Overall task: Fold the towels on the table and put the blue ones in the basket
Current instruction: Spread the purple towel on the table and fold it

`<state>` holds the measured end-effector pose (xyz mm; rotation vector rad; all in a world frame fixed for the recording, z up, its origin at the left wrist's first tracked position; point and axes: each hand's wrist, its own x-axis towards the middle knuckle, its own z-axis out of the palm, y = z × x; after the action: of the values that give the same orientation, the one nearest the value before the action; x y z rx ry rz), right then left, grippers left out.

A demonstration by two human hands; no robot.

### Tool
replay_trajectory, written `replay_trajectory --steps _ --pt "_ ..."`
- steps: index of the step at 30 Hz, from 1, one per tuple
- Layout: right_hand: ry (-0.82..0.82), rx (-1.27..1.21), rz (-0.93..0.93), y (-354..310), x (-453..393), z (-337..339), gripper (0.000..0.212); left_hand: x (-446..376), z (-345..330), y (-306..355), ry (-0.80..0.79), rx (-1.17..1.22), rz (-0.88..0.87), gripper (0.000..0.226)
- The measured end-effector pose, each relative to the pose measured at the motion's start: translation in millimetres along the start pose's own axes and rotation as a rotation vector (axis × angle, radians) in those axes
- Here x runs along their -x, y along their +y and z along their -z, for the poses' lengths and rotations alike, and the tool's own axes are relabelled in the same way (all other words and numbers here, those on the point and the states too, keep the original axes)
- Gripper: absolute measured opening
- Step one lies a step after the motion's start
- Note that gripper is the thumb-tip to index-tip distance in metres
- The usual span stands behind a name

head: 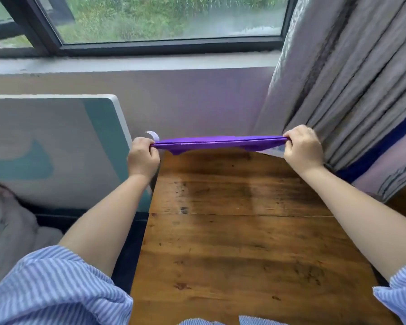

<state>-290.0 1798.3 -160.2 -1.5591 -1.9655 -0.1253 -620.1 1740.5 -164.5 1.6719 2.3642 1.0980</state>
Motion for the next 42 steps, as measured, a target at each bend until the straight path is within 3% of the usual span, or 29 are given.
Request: replay_trajectory --steps 4,6,8,10,15,25,31,35,38,40,42 --pt "-0.22 0.051 0.245 19.2 64.0 -10.7 0.017 49.2 -16.3 -32.9 -0.396 -0.247 -0.043 0.022" --pt "-0.453 0.112 0.271 29.5 98.5 -16.9 0.016 76.9 -23.6 -48.9 -0.613 -0.392 -0.129 0.022" --pt "-0.786 0.268 0.282 38.0 136.5 -24.6 0.018 106.3 -29.5 -59.7 -0.818 -0.521 -0.207 0.023" --pt "-0.982 0.349 0.341 43.5 165.4 -30.2 0.023 125.8 -34.6 -65.0 -0.973 -0.637 -0.308 0.025" --pt "-1.168 0.478 0.467 40.9 225.3 -38.4 0.027 178.5 -50.3 -78.1 -1.255 -0.943 -0.472 0.027" --pt "-1.309 0.578 0.464 43.3 287.6 -45.5 0.029 255.6 -63.9 -106.5 -1.289 -0.959 -0.53 0.03" --pt "-1.448 0.538 0.41 42.2 274.1 -51.3 0.029 256.7 -68.2 -101.0 -1.449 -0.97 -0.545 0.027" --pt "-1.274 0.489 0.417 38.4 234.7 -66.9 0.03 225.3 -81.1 -75.8 -1.36 -0.856 -0.519 0.027" --pt "-0.984 0.352 0.438 27.1 199.7 -81.6 0.014 191.4 -101.5 -56.0 -1.212 -0.709 -0.452 0.028" --pt "-0.848 0.267 0.429 16.5 186.1 -90.6 0.02 174.3 -112.5 -47.1 -1.102 -0.626 -0.358 0.028" --pt "-0.906 0.23 0.324 14.4 167.3 -117.6 0.017 151.5 -136.0 -44.1 -0.969 -0.518 -0.181 0.026"
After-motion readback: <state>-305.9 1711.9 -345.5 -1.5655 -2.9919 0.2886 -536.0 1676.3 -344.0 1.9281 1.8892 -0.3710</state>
